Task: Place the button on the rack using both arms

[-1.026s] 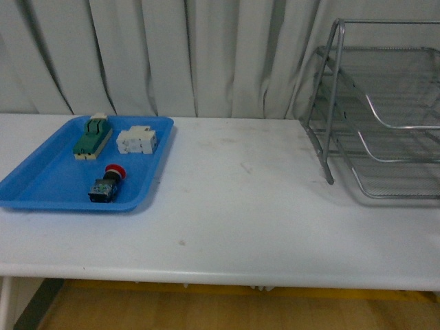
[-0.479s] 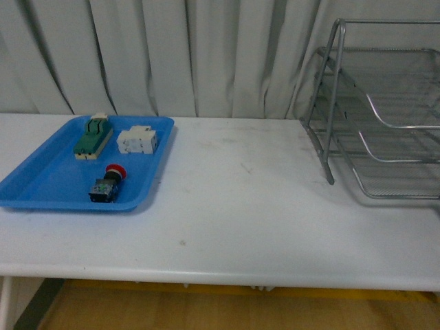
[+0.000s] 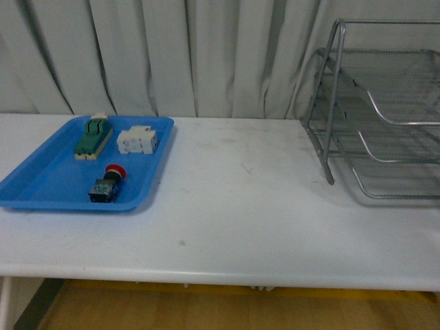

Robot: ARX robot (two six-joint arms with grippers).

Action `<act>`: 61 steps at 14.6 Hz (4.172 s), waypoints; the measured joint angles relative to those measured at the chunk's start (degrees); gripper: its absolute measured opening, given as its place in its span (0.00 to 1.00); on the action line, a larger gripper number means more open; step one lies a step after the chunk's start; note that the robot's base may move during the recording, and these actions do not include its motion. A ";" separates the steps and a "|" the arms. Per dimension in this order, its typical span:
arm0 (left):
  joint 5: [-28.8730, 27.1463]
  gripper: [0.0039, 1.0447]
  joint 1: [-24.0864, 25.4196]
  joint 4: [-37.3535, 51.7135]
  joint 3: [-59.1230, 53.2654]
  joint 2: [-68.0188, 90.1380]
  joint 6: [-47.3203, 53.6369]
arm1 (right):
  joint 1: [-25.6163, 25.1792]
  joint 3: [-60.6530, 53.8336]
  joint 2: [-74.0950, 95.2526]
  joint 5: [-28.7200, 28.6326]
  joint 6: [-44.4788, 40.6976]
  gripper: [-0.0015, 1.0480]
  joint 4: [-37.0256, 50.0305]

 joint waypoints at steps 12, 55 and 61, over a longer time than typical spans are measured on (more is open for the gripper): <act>0.00 0.94 0.00 0.00 0.00 0.00 0.00 | 0.24 -1.11 2.49 0.44 8.83 0.03 1.62; 0.00 0.94 0.04 0.00 0.00 0.00 0.00 | 20.13 -58.64 -112.93 34.10 -75.06 0.02 -48.46; 0.00 0.94 0.04 0.00 0.00 0.00 0.00 | 20.13 -58.64 -121.90 34.10 -75.06 0.02 -57.44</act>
